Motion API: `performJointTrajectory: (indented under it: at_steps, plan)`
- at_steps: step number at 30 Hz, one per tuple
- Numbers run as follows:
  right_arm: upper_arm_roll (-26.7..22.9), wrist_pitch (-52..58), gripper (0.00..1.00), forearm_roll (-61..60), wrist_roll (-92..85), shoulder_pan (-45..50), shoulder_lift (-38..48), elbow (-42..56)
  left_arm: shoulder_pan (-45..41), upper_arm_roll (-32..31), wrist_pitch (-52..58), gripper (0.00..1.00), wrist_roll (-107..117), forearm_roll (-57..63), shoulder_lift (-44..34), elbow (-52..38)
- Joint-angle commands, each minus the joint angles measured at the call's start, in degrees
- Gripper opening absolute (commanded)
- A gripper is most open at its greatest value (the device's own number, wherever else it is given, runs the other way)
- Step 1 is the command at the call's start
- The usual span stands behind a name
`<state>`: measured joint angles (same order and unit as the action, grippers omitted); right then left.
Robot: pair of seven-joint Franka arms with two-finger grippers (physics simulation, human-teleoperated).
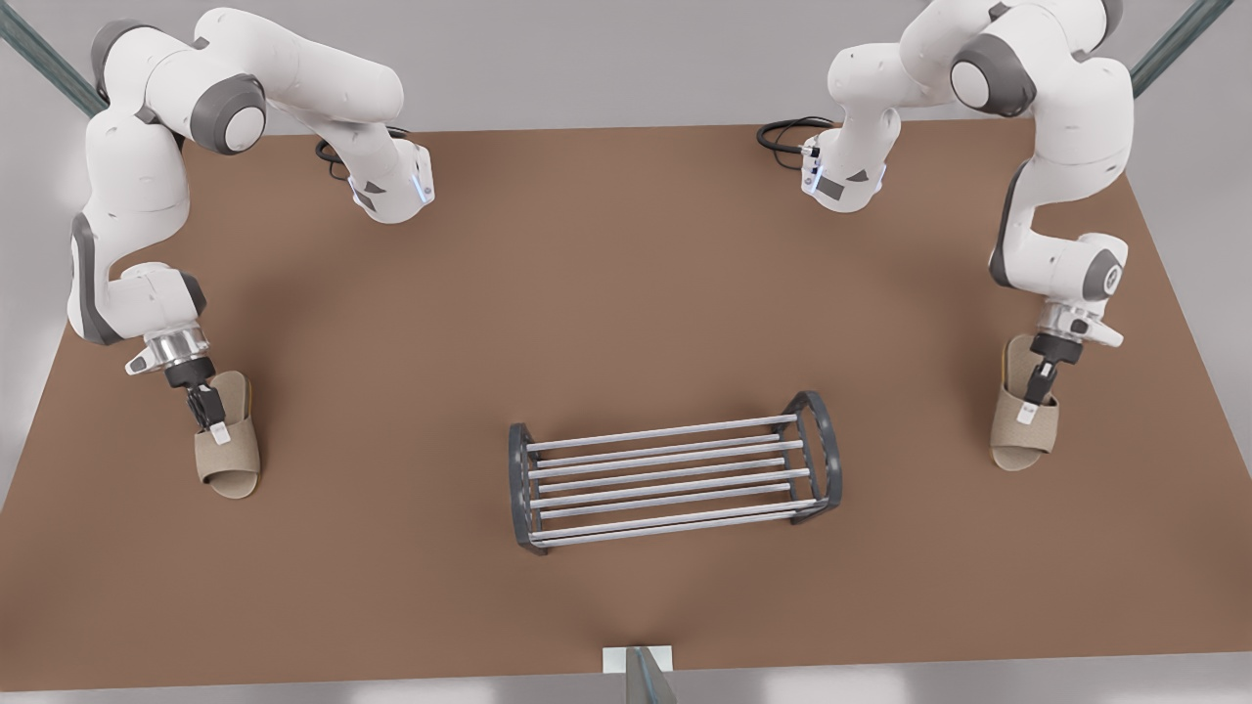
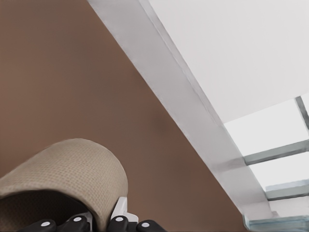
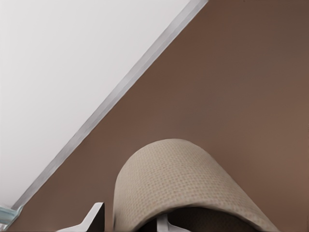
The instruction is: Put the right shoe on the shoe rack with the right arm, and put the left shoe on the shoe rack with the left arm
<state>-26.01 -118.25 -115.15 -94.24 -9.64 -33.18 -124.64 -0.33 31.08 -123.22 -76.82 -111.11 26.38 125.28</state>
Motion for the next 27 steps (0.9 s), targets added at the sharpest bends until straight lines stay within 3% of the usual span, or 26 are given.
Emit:
performJointTrajectory:
  at_steps: [1, 6, 8, 10, 13, 17, 19, 22, 27]
  plan:
    - [0.08, 0.22, 0.48, 0.02, -4.55, -0.02, 0.04, 0.02, -0.11, -1.46, 0.52, 0.25, 0.80, 1.07, -1.15, -1.62]
    - [0.08, 0.31, 0.43, -0.07, -4.55, -0.02, 0.04, 0.02, -3.71, -5.94, -2.19, 0.23, 13.18, 8.71, -10.81, -5.49]
    - [0.08, 0.22, 0.43, -0.07, -4.55, -0.02, 0.13, 0.02, -4.59, -12.70, -9.48, 0.23, 17.57, 8.89, -13.19, -7.77]
    - [1.75, -0.84, 0.43, 0.02, -4.55, -0.99, 1.62, -0.25, -6.08, -15.52, -11.08, 0.21, 24.17, 9.07, -13.54, -10.76]
    - [2.28, -1.89, 0.43, 0.02, -4.20, -0.99, 3.20, -0.51, -14.35, -15.44, -18.99, 0.21, 44.91, 22.34, -13.98, -18.41]
    - [2.72, -3.30, 0.42, 0.02, -3.93, -0.99, 4.09, -0.69, -27.79, -15.44, -36.39, 0.21, 56.25, 22.69, -13.72, -19.73]
    - [2.81, -3.39, 0.21, 0.02, -3.93, -1.08, 4.17, -0.77, -32.27, -15.44, -42.01, 0.21, 62.49, 22.69, -13.19, -21.31]
    - [3.86, -4.87, 0.21, 0.02, -3.85, -0.99, 6.37, -1.04, -39.48, -15.44, -50.53, 0.21, 70.84, 22.52, -12.76, -22.27]
    - [7.99, -10.68, 0.21, 0.02, -2.09, -0.64, 14.81, -2.27, -49.77, -15.52, -65.13, 0.21, 84.91, 20.67, -3.88, -30.09]
